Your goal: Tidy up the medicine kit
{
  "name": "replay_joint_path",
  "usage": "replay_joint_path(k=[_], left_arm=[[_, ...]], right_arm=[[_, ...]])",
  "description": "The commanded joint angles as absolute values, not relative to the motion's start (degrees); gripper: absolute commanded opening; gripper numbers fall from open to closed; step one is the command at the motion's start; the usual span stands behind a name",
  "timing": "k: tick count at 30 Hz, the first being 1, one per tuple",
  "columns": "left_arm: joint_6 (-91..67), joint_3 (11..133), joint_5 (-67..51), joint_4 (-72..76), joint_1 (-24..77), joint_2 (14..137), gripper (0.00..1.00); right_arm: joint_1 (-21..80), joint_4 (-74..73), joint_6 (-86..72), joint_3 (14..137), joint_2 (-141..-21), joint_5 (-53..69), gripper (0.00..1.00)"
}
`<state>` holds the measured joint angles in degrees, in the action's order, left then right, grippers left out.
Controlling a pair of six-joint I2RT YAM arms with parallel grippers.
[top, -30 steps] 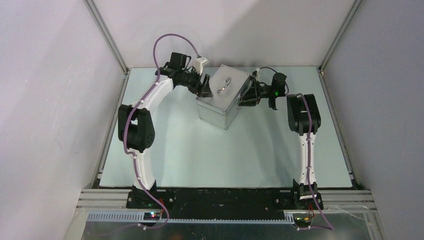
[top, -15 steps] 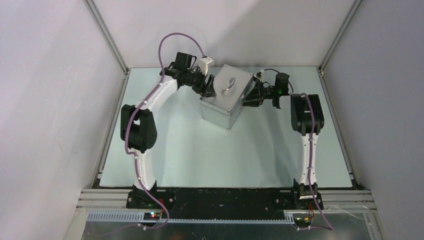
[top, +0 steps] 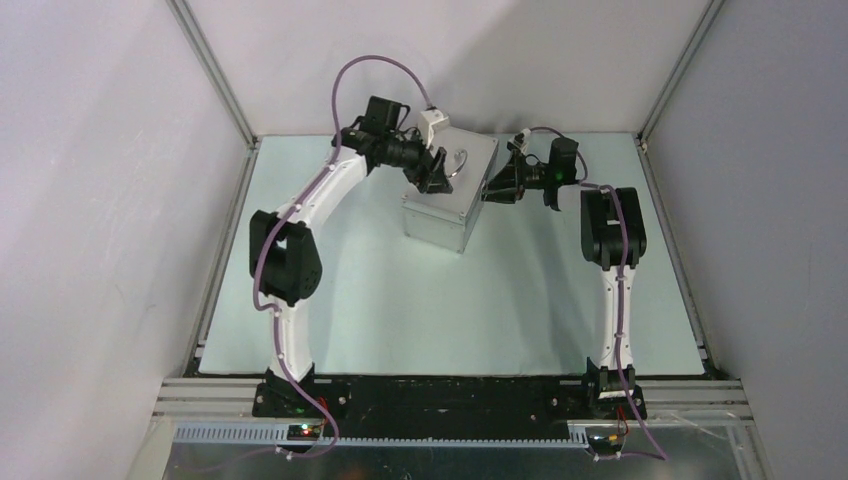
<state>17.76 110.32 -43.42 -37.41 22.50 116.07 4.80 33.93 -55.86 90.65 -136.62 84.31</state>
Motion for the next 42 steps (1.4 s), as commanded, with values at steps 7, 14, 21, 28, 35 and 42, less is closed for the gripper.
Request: replay_joint_path(k=[7,14,21,28,35,42], left_arm=[[22.2,107.2,-37.8,-35.9,25.2,120.0,0.79],[22.6,103.9,-38.8,-35.4,25.0,120.1,0.77],[22.3,103.7,-39.5,-34.7,24.6,119.9,0.76],[22.0,102.9,-40.1,-34.1,24.4,120.0,0.76],[21.8,103.0,-40.2,-34.0,24.1,120.4,0.76],[21.2,102.9,-40.9,-33.7,23.8,120.6,0.76]], right_arm=[[4.3,43.3,-61.7,93.7,-136.1,85.9,0.62],[3.3,42.5,-62.7,90.4,-132.4,86.6,0.64],[3.1,38.0,-60.1,88.1,-129.6,86.2,0.59],[3.3,36.9,-59.7,89.4,-129.4,86.1,0.60],[3.5,36.9,-60.3,91.0,-129.5,86.8,0.55],[3.5,34.2,-58.7,92.2,-129.7,86.8,0.51]])
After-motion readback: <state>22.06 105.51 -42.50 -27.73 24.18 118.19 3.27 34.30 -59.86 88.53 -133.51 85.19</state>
